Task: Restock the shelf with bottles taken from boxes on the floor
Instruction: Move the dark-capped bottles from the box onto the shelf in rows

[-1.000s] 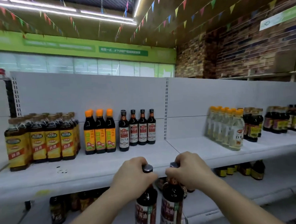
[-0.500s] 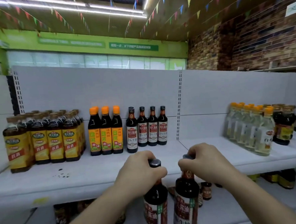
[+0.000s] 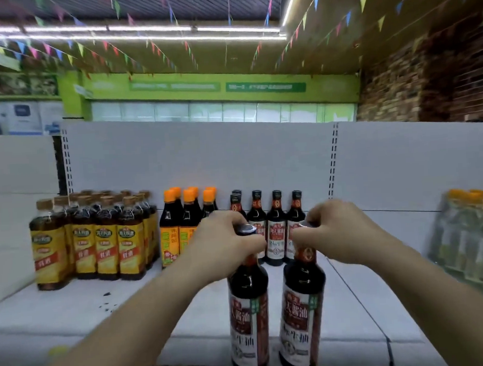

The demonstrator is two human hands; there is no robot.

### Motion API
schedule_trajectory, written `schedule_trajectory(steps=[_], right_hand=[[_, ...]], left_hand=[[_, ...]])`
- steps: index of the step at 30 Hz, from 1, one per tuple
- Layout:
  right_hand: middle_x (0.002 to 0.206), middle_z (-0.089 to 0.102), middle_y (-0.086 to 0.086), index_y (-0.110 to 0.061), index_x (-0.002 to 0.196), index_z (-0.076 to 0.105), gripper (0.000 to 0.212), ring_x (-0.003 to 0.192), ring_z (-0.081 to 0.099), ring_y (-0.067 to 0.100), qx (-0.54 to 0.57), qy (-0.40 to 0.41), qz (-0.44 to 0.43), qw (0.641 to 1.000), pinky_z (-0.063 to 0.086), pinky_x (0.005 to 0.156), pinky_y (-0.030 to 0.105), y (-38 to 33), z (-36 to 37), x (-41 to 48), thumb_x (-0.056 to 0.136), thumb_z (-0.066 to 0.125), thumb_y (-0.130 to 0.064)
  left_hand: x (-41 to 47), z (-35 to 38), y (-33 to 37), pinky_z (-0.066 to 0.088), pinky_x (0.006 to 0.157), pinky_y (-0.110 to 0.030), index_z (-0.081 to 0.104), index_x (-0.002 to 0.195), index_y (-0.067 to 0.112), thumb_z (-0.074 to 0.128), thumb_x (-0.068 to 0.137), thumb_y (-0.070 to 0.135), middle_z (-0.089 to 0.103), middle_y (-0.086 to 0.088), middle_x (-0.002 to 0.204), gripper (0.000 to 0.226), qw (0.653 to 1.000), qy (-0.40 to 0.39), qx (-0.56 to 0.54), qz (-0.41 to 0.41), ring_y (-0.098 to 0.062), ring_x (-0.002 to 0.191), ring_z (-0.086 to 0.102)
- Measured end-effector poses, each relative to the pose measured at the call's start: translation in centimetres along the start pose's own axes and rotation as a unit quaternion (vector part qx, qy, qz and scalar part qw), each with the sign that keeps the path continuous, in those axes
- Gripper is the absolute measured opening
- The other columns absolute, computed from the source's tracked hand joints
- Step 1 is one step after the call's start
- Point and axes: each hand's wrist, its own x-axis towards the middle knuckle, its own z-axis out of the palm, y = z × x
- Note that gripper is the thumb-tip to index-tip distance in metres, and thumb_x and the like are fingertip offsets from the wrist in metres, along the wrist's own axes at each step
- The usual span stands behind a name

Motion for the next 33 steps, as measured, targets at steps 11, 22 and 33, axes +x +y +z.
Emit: schedule_trajectory(steps=[11, 22, 33], right_hand=[[0.052, 0.051, -0.002, -0.009, 0.066, 0.071, 0.037, 0.052, 0.052, 0.018, 0.027, -0.016, 0.027, 0.999, 0.049, 0.056, 0.034, -0.3, 0.7, 7.7, 0.066, 0.076, -0.045], [0.052, 0.051, -0.003, -0.003, 0.072, 0.069, 0.037, 0.049, 0.052, 0.016, 0.0, -0.014, 0.117, 0.993, 0.048, 0.051, 0.03, 1.0, 4.2, 13.2, 0.065, 0.077, -0.038], [0.042, 0.054, -0.019, -0.005, 0.07, 0.071, 0.028, 0.058, 0.058, 0.016, -0.02, -0.036, 0.173, 0.984, 0.063, 0.061, 0.037, 3.5, 6.4, 16.4, 0.07, 0.08, -0.031]], left_hand=[[7.9, -0.6, -1.4, 0.031, 0.052, -0.032, 0.063, 0.083, -0.002, 0.075, 0.077, 0.031, 0.046, 0.0, 0.056, 0.035, 0.999, 0.002, 0.003, 0.042, -0.015, 0.048, 0.039], [15.2, 1.8, -6.8, 0.029, 0.053, -0.029, 0.048, 0.062, 0.021, 0.076, 0.079, 0.035, 0.038, 0.01, 0.048, 0.035, 0.996, -0.058, -0.034, 0.066, -0.012, 0.045, 0.035], [19.0, 5.1, -10.0, 0.038, 0.055, -0.03, 0.065, 0.081, 0.011, 0.073, 0.072, 0.04, 0.054, 0.004, 0.058, 0.031, 0.996, -0.068, -0.052, 0.023, -0.014, 0.054, 0.05]])
